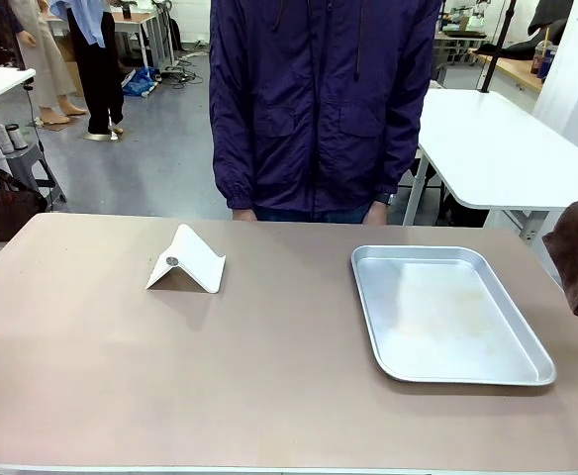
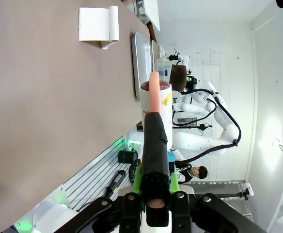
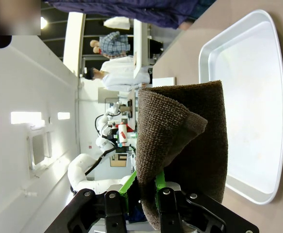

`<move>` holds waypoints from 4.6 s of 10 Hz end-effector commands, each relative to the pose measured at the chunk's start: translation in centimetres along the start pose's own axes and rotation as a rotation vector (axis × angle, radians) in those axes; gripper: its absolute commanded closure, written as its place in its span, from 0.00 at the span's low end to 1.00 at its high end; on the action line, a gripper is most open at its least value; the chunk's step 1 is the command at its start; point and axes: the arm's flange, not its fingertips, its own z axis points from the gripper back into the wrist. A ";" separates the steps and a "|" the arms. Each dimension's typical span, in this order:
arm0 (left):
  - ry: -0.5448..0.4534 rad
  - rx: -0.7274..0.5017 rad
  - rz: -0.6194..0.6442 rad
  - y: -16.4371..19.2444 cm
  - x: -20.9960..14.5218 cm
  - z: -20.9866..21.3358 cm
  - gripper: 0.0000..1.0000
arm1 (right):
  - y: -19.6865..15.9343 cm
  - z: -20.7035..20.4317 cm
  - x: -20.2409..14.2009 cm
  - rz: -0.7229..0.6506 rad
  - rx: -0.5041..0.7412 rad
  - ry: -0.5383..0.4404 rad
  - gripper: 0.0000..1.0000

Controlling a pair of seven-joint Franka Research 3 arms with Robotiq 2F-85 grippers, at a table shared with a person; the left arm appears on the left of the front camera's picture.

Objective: Clean the surface of the table.
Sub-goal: Clean the area not pointed to by the person, then return the Lint Roller and towel to their original positions.

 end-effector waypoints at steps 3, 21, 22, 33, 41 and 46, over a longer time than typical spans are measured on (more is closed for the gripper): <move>-0.007 -0.007 -0.001 -0.3 0.1 0.2 0.78 | 0.4 0.0 0.0 -0.013 0.015 -0.013 0.87; 0.101 0.027 -0.037 -4.0 1.5 -5.8 0.78 | 0.7 -3.9 -0.5 0.074 0.005 0.015 0.87; 0.123 0.041 -0.044 -5.0 2.3 -7.5 0.78 | 1.4 -6.4 0.1 0.125 -0.010 0.014 0.87; 0.176 0.227 -0.056 -10.7 12.7 -24.1 0.78 | 3.9 -38.3 -1.1 0.173 0.095 0.291 0.87; 0.168 0.239 -0.044 -7.9 17.5 -28.9 0.78 | 0.8 -39.1 -2.1 0.109 0.062 0.342 0.87; 0.170 0.315 -0.080 -7.2 19.9 -29.9 0.78 | -0.1 -40.6 -3.1 0.100 0.030 0.301 0.87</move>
